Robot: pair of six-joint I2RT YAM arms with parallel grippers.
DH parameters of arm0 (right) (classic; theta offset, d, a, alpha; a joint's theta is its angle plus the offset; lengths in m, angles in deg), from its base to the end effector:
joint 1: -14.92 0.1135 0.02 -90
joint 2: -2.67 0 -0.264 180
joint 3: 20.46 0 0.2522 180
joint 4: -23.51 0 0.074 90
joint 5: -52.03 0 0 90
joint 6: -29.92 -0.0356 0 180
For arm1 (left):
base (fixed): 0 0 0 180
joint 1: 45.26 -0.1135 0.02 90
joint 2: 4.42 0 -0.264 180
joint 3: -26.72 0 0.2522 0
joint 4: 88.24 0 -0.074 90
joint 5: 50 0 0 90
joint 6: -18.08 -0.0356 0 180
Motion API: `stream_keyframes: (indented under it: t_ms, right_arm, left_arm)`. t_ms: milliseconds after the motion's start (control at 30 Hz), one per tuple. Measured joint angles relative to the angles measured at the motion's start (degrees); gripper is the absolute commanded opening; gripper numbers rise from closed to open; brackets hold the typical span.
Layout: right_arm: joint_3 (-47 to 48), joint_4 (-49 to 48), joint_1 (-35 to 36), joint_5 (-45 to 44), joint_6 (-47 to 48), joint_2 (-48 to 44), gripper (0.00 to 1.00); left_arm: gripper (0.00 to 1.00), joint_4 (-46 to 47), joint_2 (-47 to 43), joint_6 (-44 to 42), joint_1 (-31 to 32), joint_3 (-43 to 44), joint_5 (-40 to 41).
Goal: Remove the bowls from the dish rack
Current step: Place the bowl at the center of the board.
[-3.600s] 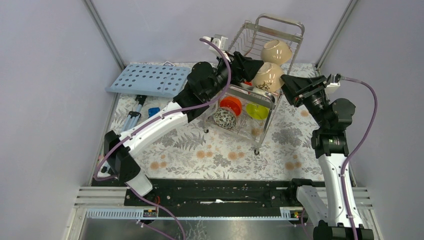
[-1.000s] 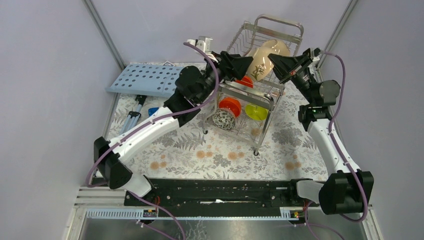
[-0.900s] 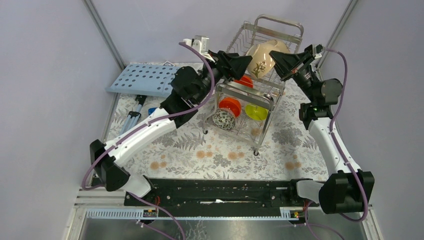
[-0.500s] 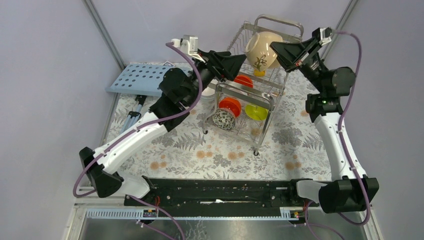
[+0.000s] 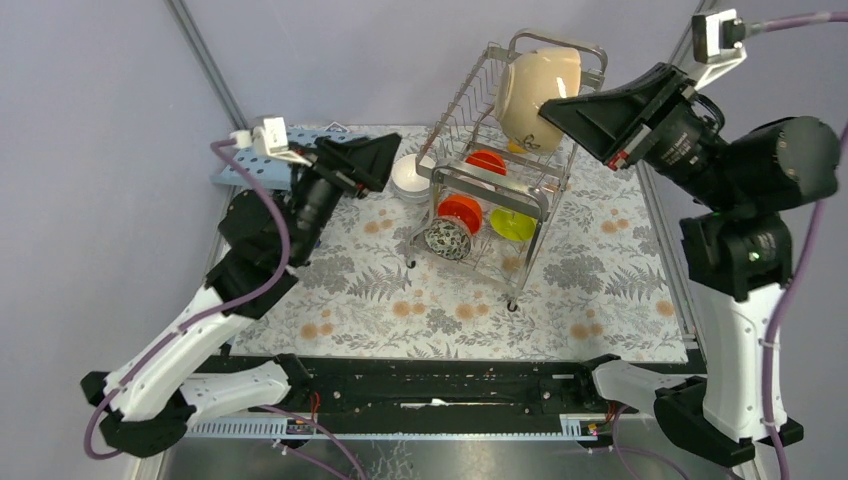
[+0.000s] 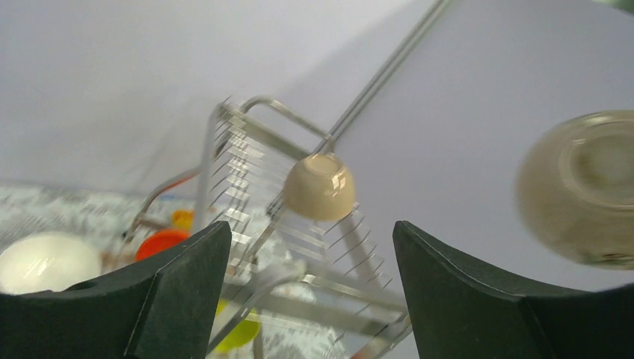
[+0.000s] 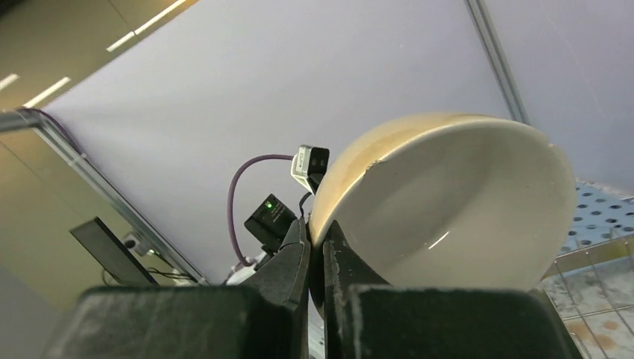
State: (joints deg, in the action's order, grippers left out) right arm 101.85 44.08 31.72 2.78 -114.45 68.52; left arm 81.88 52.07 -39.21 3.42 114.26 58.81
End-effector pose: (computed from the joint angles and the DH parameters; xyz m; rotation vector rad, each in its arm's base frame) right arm 0.1207 0.0607 0.6238 -0.3642 1.1737 1.4326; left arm 0.1346 -0.1357 0.5026 -0.1260 1.2831 -1.0353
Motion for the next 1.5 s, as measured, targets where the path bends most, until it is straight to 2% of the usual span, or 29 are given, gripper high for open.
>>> stream_keyframes:
  t_ms: [100,200,400,567,967,1500]
  right_arm:
    - [6.6,9.5,2.9,-2.6,7.6,1.1,0.00]
    - [8.7,15.3,4.8,-3.8,12.2,1.1,0.00]
    - [7.3,22.6,6.9,-3.8,17.1,1.4,0.00]
    - [1.1,26.0,7.2,-3.4,19.8,-1.2,0.00]
    - [-8.7,29.0,7.8,-0.3,24.7,-11.0,0.00]
    - [-33.7,39.3,8.0,2.8,35.2,-27.2,0.00]
  left_arm:
    - [0.86,-7.0,-5.5,2.0,0.0,-3.8,3.4]
    - [0.86,-14.1,-10.9,4.4,0.0,-8.2,6.0]
    - [0.87,-25.7,-21.3,9.6,0.0,-16.3,8.7]
    - [0.87,-32.2,-28.0,12.9,0.0,-19.8,10.1]
    - [0.93,-39.4,-26.8,15.4,0.0,-20.1,9.5]
    - [0.95,-41.3,-26.4,16.4,0.0,-23.3,8.4]
